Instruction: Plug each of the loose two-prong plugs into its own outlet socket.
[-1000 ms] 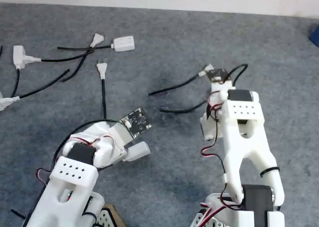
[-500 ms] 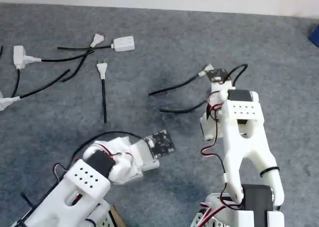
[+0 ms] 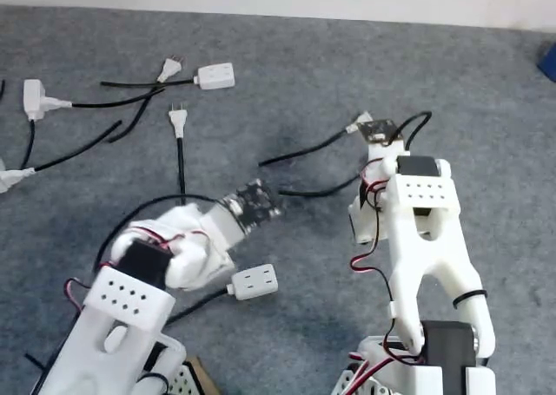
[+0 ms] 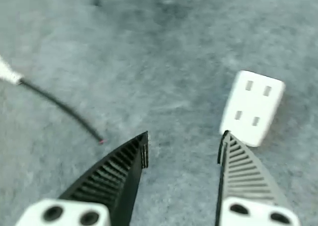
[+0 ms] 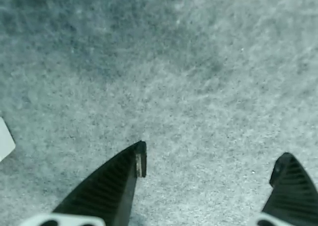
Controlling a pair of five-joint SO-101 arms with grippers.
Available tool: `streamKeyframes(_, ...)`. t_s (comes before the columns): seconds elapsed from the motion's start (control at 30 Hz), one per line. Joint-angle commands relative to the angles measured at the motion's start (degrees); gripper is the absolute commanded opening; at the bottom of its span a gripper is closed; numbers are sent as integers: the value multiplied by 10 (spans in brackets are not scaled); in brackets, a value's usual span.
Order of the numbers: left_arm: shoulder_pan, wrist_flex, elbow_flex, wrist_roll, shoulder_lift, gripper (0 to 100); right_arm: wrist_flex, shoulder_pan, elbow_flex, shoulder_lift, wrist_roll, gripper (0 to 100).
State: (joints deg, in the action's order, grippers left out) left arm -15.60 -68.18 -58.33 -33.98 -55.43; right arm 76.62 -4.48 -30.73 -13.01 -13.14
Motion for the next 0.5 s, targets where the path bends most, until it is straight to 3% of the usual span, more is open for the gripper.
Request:
streamKeyframes(0.0, 49, 32, 15, 9, -7, 232, -6, -13, 42, -13, 6, 379)
streamKeyframes(0.3, 234, 273, -66, 87, -2, 232, 27, -55, 335, 192, 120, 379)
streamKeyframes(0.47, 285, 362, -112, 94, -2, 231, 27, -62, 527, 370, 203, 379)
